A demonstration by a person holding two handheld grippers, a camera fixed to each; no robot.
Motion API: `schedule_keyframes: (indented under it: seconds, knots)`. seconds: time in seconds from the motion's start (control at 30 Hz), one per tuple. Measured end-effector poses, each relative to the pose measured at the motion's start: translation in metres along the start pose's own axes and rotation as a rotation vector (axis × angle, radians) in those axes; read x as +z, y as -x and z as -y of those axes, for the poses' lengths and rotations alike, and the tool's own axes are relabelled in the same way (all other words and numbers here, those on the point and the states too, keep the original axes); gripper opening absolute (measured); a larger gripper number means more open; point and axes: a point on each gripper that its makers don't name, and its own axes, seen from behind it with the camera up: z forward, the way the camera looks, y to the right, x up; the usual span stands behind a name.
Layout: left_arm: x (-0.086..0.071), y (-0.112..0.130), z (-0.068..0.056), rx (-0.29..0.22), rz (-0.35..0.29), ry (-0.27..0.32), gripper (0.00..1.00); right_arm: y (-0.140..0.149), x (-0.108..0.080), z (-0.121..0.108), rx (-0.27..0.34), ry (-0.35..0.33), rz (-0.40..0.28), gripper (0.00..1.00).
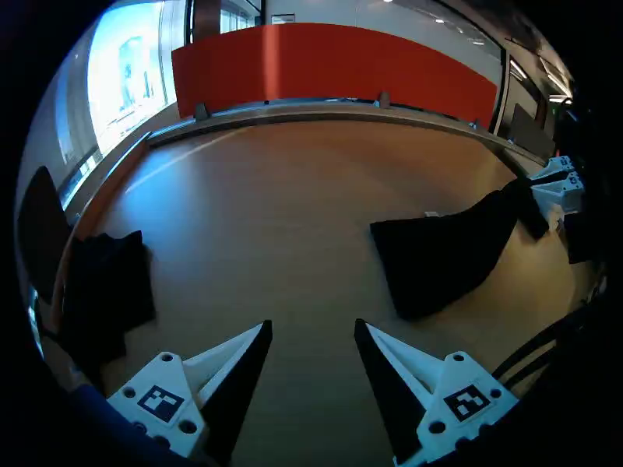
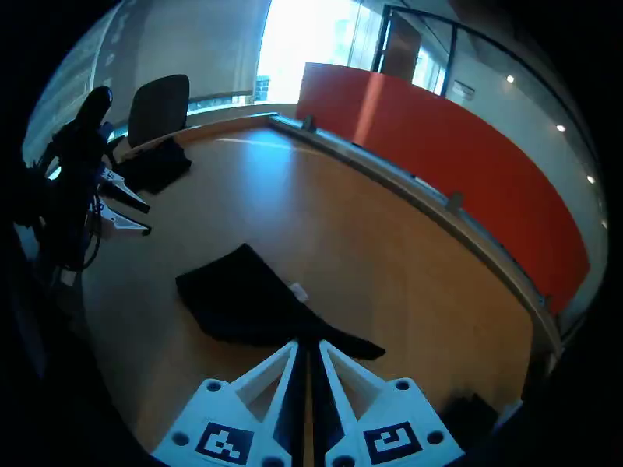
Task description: Fold towel
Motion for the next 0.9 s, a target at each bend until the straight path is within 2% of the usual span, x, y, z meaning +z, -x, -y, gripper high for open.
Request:
schedule_keyframes:
  seconds: [0.4,0.83,0.87,0.9]
  knots:
    - [-0.004,0.000,0.002,-0.015,-0.007,-0.007,0.78,-0.024,0.030,0.036,-0.029,-0.083,-0.021,0.10]
    - [-0.009,0.003,0.012,-0.048,-0.012,-0.025,0.78,-0.045,0.061,0.101,-0.057,-0.213,-0.027,0.09]
    - [-0.010,0.004,0.013,-0.049,-0.011,-0.026,0.78,-0.045,0.063,0.105,-0.058,-0.221,-0.022,0.11]
    - [-0.010,0.004,0.014,-0.050,-0.010,-0.028,0.78,-0.044,0.065,0.108,-0.055,-0.224,-0.018,0.23]
